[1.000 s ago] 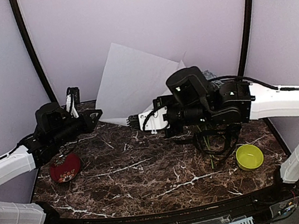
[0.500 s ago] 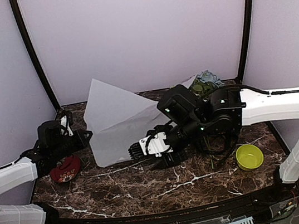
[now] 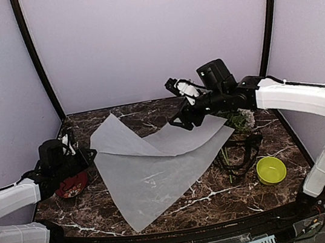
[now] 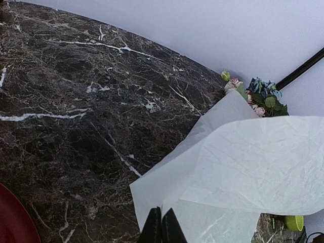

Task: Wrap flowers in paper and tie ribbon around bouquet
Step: Unfold the folded wrapping paper at the center of the board.

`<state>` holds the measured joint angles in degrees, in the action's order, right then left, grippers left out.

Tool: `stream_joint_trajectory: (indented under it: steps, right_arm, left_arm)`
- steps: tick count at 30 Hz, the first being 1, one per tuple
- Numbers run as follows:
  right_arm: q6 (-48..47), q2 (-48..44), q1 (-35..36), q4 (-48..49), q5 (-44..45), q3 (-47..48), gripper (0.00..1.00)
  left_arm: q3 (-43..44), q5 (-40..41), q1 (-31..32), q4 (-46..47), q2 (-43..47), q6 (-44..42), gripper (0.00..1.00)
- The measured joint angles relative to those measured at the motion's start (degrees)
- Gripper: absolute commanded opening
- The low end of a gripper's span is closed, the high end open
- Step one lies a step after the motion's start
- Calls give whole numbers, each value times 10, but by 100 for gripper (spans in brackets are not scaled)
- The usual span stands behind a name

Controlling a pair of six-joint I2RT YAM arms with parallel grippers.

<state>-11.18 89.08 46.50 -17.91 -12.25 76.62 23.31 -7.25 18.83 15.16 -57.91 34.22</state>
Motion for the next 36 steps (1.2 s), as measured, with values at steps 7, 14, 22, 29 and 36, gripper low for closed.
stream_joint_trajectory:
  steps: [7, 14, 22, 29, 36]
  right_arm:
    - [129, 71, -59, 20, 5, -9, 73]
    - [202, 68, -130, 50, 14, -45, 74]
    - [87, 53, -10, 57, 24, -116, 100]
    - [-65, 48, 106, 70, 43, -151, 98]
    - [-127, 91, 105, 107, 102, -170, 90]
  left_arm:
    - [-22, -20, -4, 11, 5, 21, 0]
    - [-24, -28, -7, 15, 10, 25, 0]
    - [-24, -33, -7, 15, 10, 25, 0]
    - [-24, -32, -7, 15, 10, 25, 0]
    - [-24, -32, -10, 15, 10, 25, 0]
